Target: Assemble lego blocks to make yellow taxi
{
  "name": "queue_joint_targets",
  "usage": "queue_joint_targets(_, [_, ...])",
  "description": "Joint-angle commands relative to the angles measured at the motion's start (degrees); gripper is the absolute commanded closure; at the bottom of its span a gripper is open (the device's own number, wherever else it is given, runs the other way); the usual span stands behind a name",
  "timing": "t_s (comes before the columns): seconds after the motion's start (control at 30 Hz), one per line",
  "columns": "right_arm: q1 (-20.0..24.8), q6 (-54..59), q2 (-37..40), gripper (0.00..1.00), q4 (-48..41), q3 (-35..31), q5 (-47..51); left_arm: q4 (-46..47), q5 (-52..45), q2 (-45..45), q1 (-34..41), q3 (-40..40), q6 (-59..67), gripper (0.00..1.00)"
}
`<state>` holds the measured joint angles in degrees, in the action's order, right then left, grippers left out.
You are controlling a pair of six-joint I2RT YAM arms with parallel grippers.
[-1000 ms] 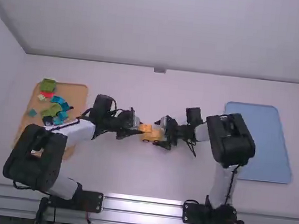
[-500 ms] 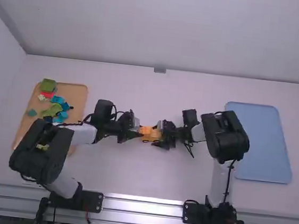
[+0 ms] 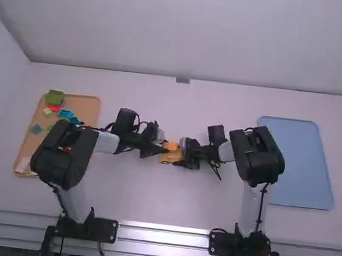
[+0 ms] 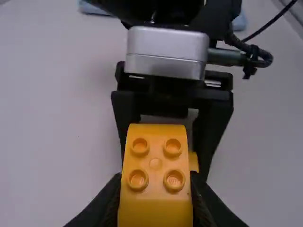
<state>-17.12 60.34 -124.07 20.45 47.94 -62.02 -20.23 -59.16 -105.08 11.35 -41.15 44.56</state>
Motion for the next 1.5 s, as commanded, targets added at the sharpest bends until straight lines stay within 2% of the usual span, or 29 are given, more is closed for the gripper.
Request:
queue_joint_targets(0.0, [-0.1, -0.1, -0.8, 0.61, 0.0, 0.8, -1.0, 0.4, 1.7, -2.0, 2.0, 0.2, -0.2, 0.98])
queue_joint_targets(0.13, [-0.3, -0.1, -0.8, 0.61, -0.1, 0.8, -1.0, -0.2, 2.0, -3.1, 3.2, 0.3, -0.1, 0.97])
queue_joint_targets(0.27, [0.0, -0.1, -0.8, 0.6, -0.2, 0.9, -1.2, -0.2, 8.1, -3.1, 3.4, 0.1, -0.2, 0.98])
queue_joint_targets(0.47, [-0.1, -0.1, -0.8, 0.6, -1.4, 0.9, -1.0, 0.9, 10.3, -3.1, 3.3, -0.8, -0.2, 0.98])
queue_joint_targets(0.73, [-0.1, 0.0, -0.8, 0.6, -1.2, 0.9, -0.9, 10.9, 10.1, -3.1, 3.3, -0.7, 5.4, 0.98])
queue_joint_targets(0.97, [-0.1, 0.0, -0.8, 0.6, -1.2, 0.9, -1.0, 13.9, 10.8, -3.1, 4.1, 0.1, 7.7, 0.98])
queue_joint_targets(1.07, [-0.1, -0.1, -0.8, 0.61, -1.2, 0.9, -1.0, 12.3, 11.4, -3.1, 4.9, 1.7, 9.0, 0.98])
queue_joint_targets(1.23, [-0.1, -0.1, -0.8, 0.61, -1.2, 0.9, -1.1, 3.9, 23.4, -3.1, 8.0, 6.6, -0.5, 0.98])
queue_joint_targets(1.33, [-0.1, -0.1, -0.8, 0.61, -1.2, 0.9, -1.2, 1.1, 25.9, -3.1, 9.2, 8.4, -2.9, 0.98])
queue_joint_targets(1.47, [-0.1, -0.3, -0.8, 0.61, -1.2, 0.9, -1.1, 1.1, 29.5, -3.0, 9.1, 8.3, -6.7, 0.98])
